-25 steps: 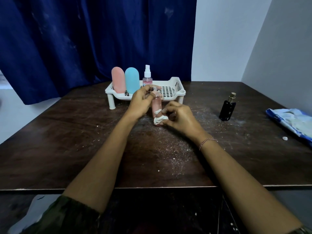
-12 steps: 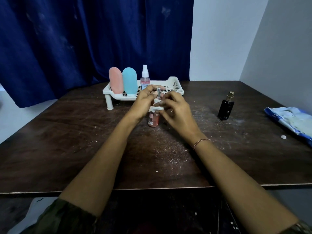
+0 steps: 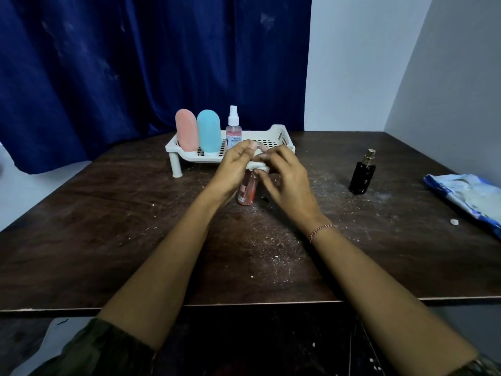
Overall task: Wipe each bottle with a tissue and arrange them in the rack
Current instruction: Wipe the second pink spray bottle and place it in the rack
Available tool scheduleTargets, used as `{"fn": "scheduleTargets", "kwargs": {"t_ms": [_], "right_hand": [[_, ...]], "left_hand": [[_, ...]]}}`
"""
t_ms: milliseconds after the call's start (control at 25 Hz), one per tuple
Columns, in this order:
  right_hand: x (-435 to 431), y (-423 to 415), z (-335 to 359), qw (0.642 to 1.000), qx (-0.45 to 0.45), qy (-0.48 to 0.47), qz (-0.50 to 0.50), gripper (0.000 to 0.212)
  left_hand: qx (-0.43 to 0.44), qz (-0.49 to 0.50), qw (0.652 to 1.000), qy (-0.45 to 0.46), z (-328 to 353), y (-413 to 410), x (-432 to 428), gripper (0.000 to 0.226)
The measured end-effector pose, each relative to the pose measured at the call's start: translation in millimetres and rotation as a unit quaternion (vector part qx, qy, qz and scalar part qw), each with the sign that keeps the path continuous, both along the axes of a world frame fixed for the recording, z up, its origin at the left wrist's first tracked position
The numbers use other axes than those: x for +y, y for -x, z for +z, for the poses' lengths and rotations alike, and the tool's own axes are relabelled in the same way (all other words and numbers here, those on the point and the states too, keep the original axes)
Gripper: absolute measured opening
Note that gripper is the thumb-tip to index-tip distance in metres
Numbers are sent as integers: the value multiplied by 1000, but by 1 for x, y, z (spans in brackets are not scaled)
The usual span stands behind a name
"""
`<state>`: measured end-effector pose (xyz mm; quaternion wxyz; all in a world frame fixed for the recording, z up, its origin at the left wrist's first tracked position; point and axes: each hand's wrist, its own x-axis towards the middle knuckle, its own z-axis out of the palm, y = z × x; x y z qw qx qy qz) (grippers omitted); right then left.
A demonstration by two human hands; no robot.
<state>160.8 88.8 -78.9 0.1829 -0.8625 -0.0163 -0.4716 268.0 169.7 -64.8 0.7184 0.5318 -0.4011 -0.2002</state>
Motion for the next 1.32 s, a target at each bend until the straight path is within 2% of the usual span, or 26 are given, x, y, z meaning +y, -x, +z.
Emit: {"fn": "scheduleTargets", "kwargs": {"t_ms": [120,240,360,520,720,920,1040,1120,1320], "right_hand": [[-2,-1,0,1000,-14,-3,-16,17],[-7,-1,1,997,-22,-63,-40,18],[-4,3,4,994,-5,-108,-19,22],[0,5,4,997,-3,-74,6,18],[-8,2,2,996,10,-74,-41,17],[-1,3,5,1000,3,0,-21,19],[-2,1,4,999,7,-11,-36,19],[-7,1,4,998,14,-22,-54,20],[0,4,5,999,12,34,-40,20]], "left_hand": [[-6,-10,1000,22,-1,0,0,24],[-6,1,999,34,-2,-2,-1,23],[-20,15,999,23,-2,0,0,24],[-28,19,999,19,-1,2,0,25],[2,26,1000,10,-2,-1,0,29],[-12,18,1000,2,-1,4,1,25],[-4,29,1000,1,0,3,1,25],[-23,37,999,-6,-1,3,1,25],[-53,52,997,-10,0,9,2,24]]}}
